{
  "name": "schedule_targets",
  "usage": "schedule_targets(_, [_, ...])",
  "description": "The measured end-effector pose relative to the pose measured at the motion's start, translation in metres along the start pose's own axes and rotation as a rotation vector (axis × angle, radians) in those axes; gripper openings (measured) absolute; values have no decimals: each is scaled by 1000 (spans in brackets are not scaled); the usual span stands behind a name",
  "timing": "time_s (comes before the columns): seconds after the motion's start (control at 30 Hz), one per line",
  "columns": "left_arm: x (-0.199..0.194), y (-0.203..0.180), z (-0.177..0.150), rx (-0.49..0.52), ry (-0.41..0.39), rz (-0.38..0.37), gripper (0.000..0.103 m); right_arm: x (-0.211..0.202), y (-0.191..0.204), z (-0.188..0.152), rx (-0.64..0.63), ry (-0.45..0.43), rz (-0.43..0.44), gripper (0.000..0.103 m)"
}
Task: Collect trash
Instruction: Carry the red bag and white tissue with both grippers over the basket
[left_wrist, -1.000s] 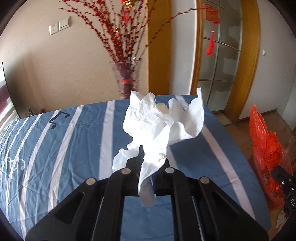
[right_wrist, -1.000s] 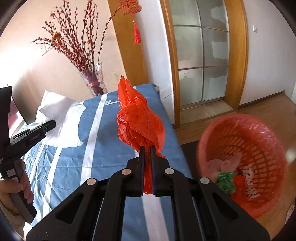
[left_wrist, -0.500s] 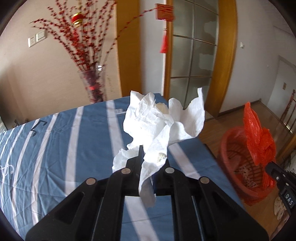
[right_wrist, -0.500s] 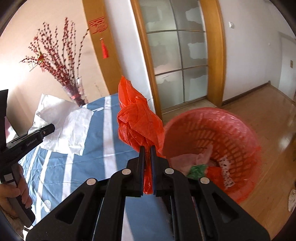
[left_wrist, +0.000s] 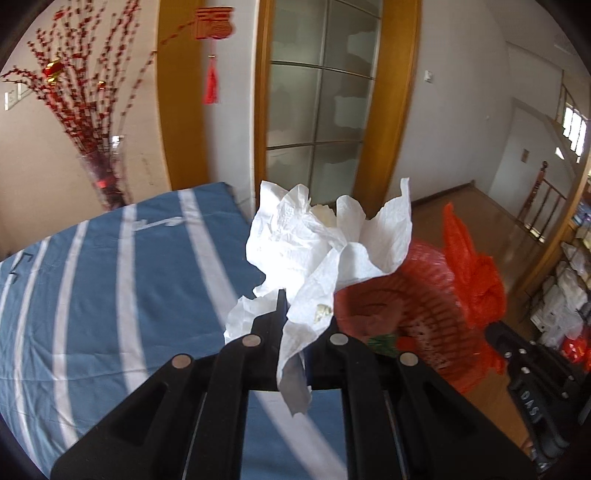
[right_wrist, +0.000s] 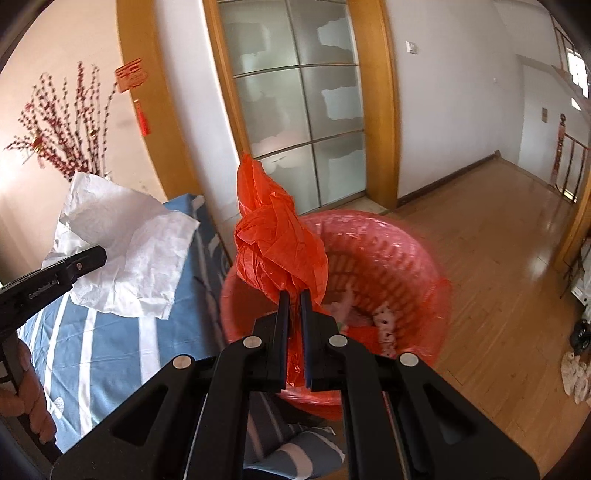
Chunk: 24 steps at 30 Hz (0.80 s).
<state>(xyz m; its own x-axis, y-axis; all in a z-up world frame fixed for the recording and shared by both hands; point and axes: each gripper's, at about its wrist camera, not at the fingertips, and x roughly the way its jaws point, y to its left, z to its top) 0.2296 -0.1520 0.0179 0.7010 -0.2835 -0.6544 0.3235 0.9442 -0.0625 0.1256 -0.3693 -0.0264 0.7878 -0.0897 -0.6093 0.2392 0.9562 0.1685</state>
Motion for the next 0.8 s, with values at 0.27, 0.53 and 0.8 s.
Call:
schedule_targets(0.27, [14, -48, 4, 14, 24, -88, 9, 0, -32, -1, 53, 1, -24, 7])
schedule_targets(0.53, [39, -71, 4, -9, 72, -154, 9, 8, -53, -2, 95, 21, -41, 7])
schedule_targets(0.8, [65, -78, 2, -8, 109, -170, 9, 23, -59, 1, 110, 42, -55, 7])
